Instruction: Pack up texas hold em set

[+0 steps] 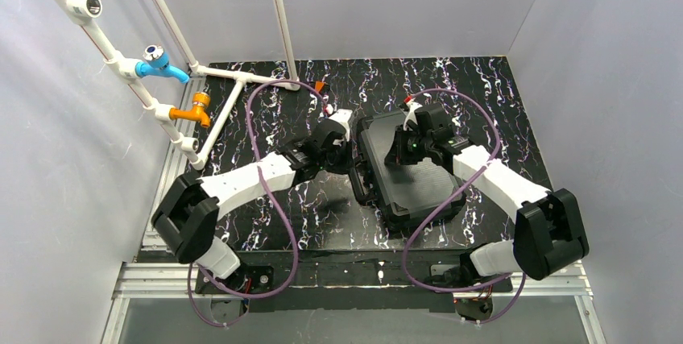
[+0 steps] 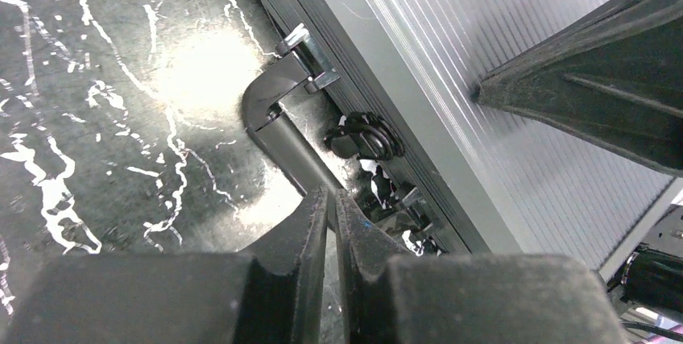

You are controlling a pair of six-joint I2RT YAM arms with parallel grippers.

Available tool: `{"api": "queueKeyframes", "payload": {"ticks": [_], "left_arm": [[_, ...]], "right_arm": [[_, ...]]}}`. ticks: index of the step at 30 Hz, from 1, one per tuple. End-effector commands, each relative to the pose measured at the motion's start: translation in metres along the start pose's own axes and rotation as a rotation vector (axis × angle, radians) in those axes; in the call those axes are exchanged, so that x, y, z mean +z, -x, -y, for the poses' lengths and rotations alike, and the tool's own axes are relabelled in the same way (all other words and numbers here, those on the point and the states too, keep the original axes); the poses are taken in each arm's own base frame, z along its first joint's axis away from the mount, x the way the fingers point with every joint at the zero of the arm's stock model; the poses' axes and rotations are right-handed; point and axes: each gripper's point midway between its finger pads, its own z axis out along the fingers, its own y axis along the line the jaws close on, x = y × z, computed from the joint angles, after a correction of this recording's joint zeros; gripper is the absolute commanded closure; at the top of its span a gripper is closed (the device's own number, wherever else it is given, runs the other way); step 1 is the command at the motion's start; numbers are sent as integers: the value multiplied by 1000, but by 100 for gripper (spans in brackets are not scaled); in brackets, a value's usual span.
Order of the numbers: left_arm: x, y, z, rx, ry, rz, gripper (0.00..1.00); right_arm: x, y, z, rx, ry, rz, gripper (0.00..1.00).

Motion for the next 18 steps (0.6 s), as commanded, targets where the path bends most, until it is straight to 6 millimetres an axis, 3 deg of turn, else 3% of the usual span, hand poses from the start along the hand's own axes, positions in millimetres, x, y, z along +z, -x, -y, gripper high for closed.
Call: {"api": "queueKeyframes", "payload": {"ticks": [1,7,15,18], "left_arm": [[-30,11,-10,43,40,63,89],[-57,17,-17,72,56,113,69],[-97,23,-32,128,103,170,22],[-117,29,-38,154,122,207,11]], "right_arm": [[-20,-24,14,-14,-82,-96,81],[-45,0,-4,-47,-52,-17,49],[-75,26,-23,-82,-19,85,15],[-86,37,-30,-99,-9,135,3]]}}
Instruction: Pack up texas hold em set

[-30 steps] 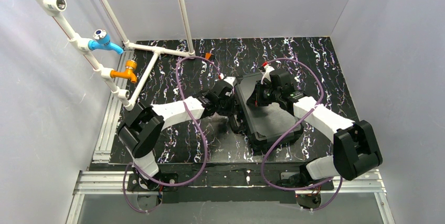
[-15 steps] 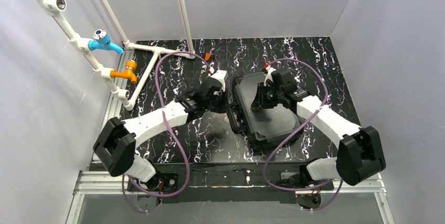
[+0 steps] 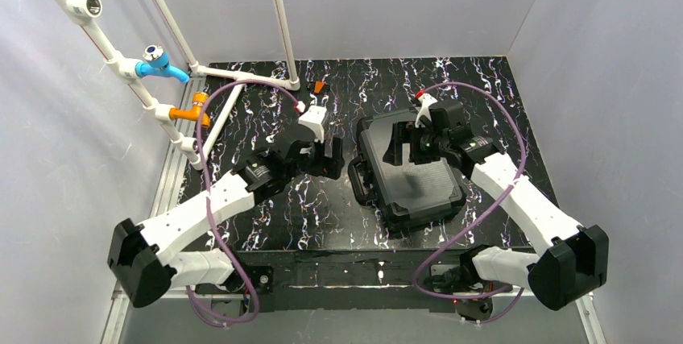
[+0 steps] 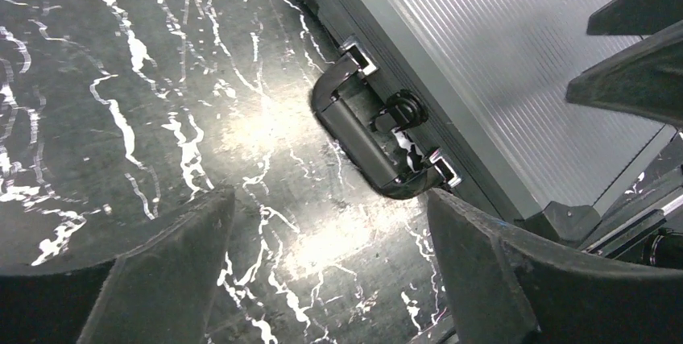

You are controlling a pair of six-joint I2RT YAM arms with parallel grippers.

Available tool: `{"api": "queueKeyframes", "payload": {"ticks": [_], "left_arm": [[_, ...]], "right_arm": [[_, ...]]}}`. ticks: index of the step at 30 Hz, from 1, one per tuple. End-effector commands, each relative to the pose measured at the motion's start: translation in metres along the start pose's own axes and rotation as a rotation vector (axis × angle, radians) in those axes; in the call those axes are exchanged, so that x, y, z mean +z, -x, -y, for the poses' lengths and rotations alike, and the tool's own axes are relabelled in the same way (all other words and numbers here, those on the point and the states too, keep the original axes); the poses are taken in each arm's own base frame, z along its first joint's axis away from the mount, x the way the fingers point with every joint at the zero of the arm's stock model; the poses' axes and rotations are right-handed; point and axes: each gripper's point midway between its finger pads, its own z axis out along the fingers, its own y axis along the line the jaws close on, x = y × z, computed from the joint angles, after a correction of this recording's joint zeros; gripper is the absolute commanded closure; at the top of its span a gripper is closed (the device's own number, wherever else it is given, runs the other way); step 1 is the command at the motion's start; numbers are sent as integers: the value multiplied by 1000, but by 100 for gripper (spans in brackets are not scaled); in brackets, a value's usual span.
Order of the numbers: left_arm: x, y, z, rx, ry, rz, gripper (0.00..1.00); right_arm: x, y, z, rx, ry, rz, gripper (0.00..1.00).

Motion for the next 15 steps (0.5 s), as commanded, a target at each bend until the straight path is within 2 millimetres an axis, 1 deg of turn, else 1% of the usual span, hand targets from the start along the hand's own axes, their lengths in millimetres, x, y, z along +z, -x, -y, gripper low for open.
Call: {"api": "queueKeyframes", "payload": {"ticks": [1,3,6,12,15], "left_arm": [[-30,6,-22,66,74,42,8],[-41,11,-27,76,90,61,4],[-57,19,-31,93,97,98,2],[-88,38,-44,151,139,167,2],[-103,45,-50,192,159,207,2]], "right_arm": [[-29,34,-16,-45,25,127,2],[-36,42,-18,-52,23,161,2],[-47,54,-22,-59,20,212,2],[-74,79,-26,-62,-6,339,2],[-92,93,-26,-70,-25,434,2]]}}
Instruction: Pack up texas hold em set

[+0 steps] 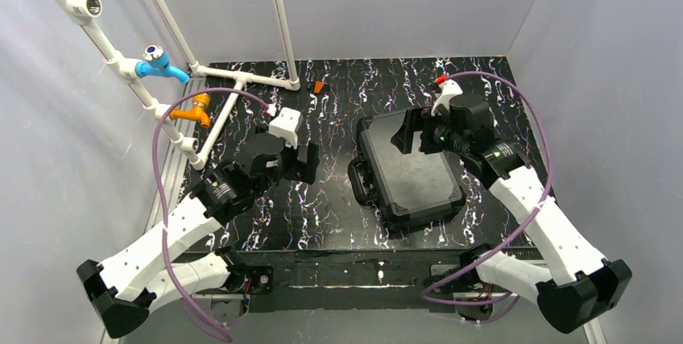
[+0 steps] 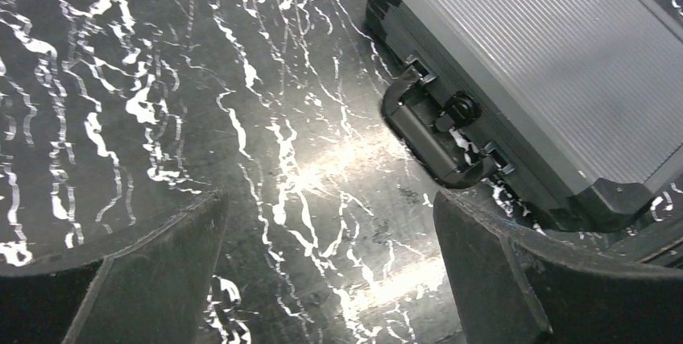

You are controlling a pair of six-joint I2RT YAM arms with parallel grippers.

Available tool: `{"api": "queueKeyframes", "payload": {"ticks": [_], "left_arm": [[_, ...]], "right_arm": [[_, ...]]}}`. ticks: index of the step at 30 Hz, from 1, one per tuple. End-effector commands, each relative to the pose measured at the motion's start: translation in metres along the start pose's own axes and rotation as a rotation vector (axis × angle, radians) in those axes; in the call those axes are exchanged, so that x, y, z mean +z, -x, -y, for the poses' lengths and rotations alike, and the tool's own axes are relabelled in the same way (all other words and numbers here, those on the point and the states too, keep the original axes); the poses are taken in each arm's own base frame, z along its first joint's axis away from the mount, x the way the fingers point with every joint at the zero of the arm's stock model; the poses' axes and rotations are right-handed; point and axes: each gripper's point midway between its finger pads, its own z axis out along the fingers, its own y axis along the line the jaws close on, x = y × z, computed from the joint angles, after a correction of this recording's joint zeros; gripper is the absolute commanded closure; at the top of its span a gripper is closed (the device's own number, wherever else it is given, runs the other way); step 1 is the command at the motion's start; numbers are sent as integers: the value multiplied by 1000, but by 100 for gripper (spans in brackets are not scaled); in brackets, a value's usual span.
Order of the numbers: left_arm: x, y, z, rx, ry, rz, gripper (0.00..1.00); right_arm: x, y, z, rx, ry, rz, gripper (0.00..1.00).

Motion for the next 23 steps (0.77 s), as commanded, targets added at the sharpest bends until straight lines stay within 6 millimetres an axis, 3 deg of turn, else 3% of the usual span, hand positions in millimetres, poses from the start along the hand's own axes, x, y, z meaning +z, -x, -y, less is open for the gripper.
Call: {"api": "queueKeyframes", "payload": {"ticks": [1,7,12,17,23], "left_arm": [[-27,24,-22,86,66,82,2],[-46,30,-47,165,152,138,2],[-45,10,-60,215,191,147,2],[-43,-8,-60,194,172,166,2],[-45,-11,-63,189,179,171,2]], "right_arm": [[-34,54,-7,-32,-19,229,2],[-77,95,1,-33,-102,457,2],[-111,112,5,-28,-146,580,2],[-140,125,1,-19,-130,714,2],[-136,129,3,-21,-135,738,2]]}}
